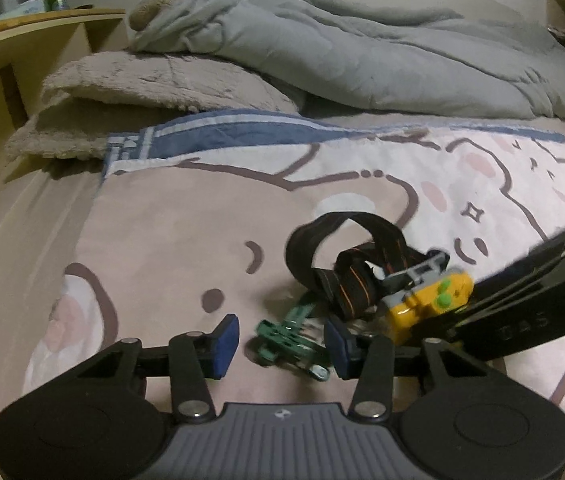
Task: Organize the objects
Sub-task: 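Grasp the yellow headlamp with the right tool while the left tool grasps the green peg, then lift the headlamp and green peg and carry both toward the white box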
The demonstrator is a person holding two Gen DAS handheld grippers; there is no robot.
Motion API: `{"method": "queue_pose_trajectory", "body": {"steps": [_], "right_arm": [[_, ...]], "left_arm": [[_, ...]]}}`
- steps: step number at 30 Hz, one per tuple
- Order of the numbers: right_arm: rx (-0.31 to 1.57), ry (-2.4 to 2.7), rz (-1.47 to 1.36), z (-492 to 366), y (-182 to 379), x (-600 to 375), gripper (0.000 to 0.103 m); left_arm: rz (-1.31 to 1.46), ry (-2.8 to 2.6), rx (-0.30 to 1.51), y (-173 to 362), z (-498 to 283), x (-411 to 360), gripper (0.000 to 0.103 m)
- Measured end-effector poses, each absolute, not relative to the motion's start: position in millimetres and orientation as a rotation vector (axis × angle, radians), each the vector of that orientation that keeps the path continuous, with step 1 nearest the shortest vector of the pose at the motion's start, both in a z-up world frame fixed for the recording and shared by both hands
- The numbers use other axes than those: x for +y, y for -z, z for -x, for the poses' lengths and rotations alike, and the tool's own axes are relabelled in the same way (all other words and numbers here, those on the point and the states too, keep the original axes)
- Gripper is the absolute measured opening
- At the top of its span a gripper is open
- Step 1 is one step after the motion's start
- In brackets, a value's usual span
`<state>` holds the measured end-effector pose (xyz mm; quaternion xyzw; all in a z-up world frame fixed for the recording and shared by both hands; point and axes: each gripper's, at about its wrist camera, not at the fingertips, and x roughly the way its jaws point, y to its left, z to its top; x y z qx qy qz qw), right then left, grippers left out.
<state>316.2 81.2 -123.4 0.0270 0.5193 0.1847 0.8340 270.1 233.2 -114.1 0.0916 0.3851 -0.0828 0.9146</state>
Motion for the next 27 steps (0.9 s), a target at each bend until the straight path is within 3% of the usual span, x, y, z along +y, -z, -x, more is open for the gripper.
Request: {"method": "queue_pose_trajectory", "body": {"steps": [16,19,22,25,27], "right_arm": [[1.079,-0.543,0.277,-269.9,111.8,-16.1,0.058],[1.084,-0.582,0.316,-256.9,109.6,-29.0,0.058],[1.077,-0.578,0.346,-248.4,108.8,-33.0,0.059],[1.056,-0.489,0.396,-246.1,107.8,-27.5,0.077],[1.067,-0.467,0.425,-247.3,106.3,-21.9,0.072]], "left_arm": [[-0.101,0.053,0.880,130.8,-291.3,233.9,0.049],[-0.078,0.055,0.873,131.5,-292.0,234.1,0.037],[-0.060,0.042,0.864,130.3,-291.4,233.3,0.035],[-0.057,0.034,0.857,127.6,-289.6,232.8,0.034],[-0.048,0.028,0.851,124.2,-288.7,234.7,0.031]]}}
